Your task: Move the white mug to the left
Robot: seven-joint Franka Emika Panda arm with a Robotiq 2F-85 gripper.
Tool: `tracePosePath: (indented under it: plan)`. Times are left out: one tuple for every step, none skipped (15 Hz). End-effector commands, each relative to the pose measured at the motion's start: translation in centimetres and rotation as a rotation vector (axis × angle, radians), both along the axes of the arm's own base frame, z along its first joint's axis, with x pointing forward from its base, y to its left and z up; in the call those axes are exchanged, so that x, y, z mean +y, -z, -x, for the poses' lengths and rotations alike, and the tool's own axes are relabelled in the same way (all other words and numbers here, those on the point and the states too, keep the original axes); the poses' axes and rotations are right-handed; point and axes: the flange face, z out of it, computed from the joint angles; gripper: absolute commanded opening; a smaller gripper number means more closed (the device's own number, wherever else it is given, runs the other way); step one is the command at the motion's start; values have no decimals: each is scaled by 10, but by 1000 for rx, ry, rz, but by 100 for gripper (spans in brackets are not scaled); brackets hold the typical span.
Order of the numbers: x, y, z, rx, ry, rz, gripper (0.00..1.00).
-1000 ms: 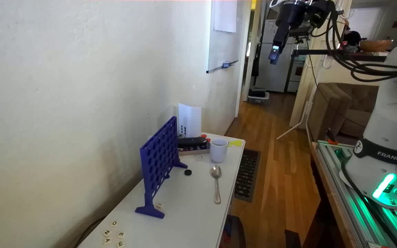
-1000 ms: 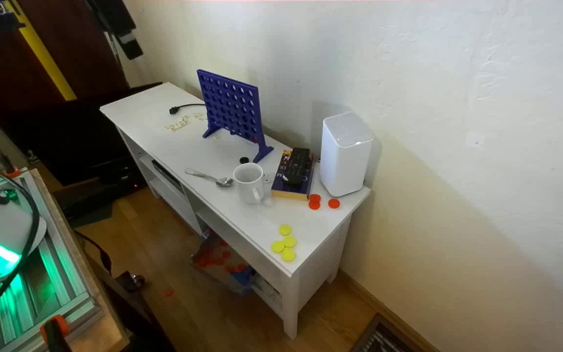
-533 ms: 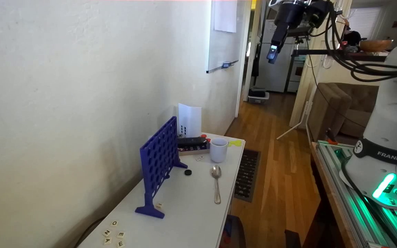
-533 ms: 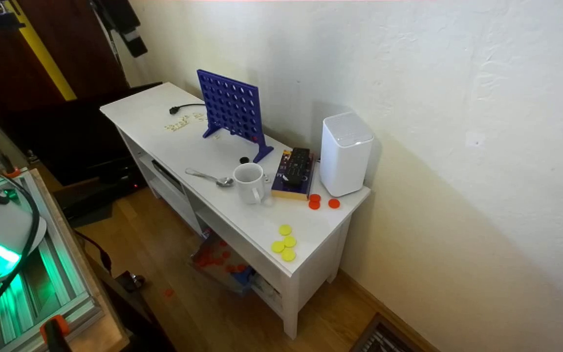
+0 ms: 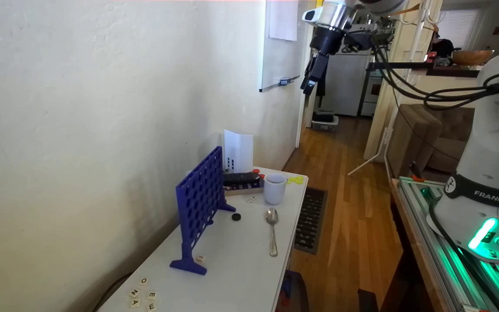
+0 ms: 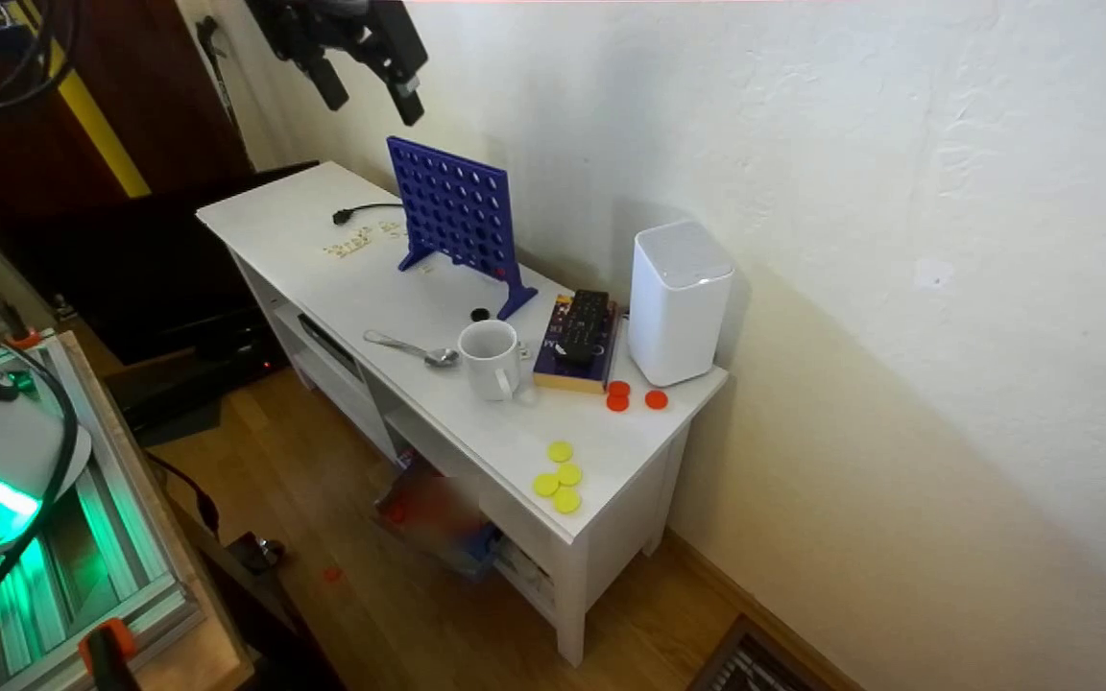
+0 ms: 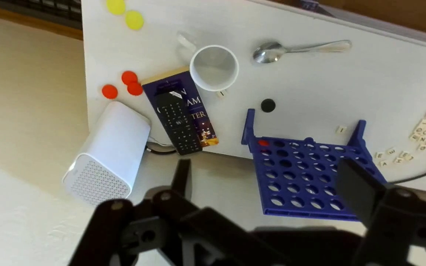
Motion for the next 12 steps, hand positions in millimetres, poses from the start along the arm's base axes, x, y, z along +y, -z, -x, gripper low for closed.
tracePosePath:
  plan:
    - [-12, 30, -50, 48, -175, 95, 100]
    - [-15, 41, -58, 73, -221, 110, 100]
    - [-18, 52, -65, 96, -269, 130, 100]
    - [-24, 66, -71, 131, -313, 144, 100]
    - [-31, 79, -76, 166, -358, 154, 100]
    - [-37, 92, -80, 192, -410, 158, 100]
    - [-44, 105, -83, 218, -461, 159, 100]
    - [-51, 119, -86, 240, -517, 163, 100]
    - [-58, 133, -89, 262, -572, 165, 100]
    - [-65, 146, -91, 276, -615, 164, 100]
    - [-71, 159, -93, 286, -655, 158, 100]
    - [-77, 171, -94, 288, -689, 152, 100]
